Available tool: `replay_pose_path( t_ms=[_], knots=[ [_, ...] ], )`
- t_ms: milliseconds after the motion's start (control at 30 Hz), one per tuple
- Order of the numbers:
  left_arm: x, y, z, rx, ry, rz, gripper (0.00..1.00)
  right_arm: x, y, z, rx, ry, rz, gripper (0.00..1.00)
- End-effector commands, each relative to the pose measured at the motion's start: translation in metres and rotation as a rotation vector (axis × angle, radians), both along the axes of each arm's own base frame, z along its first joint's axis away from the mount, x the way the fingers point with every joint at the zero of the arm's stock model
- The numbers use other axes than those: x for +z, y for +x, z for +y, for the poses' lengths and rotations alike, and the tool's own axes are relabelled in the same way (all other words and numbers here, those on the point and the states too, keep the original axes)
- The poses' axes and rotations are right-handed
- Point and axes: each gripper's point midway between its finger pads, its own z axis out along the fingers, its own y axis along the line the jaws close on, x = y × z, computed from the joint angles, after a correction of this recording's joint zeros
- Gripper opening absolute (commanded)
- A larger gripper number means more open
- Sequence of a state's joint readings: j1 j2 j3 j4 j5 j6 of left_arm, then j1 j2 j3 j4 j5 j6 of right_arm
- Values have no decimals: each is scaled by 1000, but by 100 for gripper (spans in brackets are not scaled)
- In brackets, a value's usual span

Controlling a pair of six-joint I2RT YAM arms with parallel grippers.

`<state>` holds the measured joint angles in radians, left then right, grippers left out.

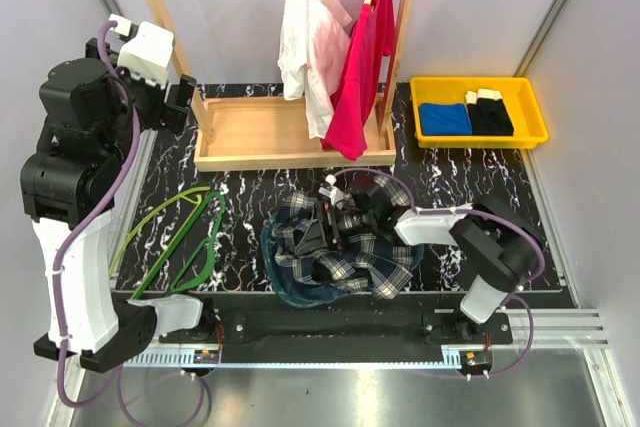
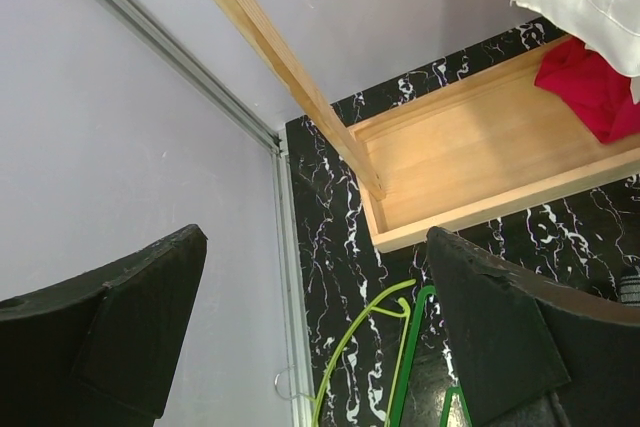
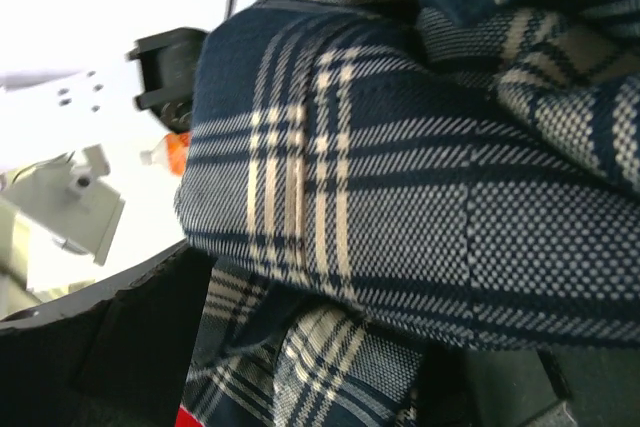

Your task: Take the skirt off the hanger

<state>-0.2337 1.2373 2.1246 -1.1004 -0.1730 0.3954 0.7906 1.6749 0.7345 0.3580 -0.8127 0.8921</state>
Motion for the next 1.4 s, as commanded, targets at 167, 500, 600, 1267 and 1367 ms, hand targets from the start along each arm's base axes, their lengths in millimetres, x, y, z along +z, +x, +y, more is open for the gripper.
replay_pose_path(
  t_ms=[167, 500, 600, 1267, 1367],
  knots=[
    [-13, 22, -39, -90, -235, 43, 99, -8, 7, -18, -8, -129, -226, 100],
    [33, 121, -149, -330, -452, -16, 99, 288, 22, -42, -227, 237, -787, 100],
    [49, 135, -175, -395, -478, -119, 99, 300, 7, -60, -276, 292, -778, 100],
    [142, 122, -179, -497, -808, -400, 99, 269, -8, -93, -364, 230, -710, 100],
    [139, 124, -204, -536, -845, -366, 99, 272, -9, -95, -376, 236, -716, 100]
  ],
)
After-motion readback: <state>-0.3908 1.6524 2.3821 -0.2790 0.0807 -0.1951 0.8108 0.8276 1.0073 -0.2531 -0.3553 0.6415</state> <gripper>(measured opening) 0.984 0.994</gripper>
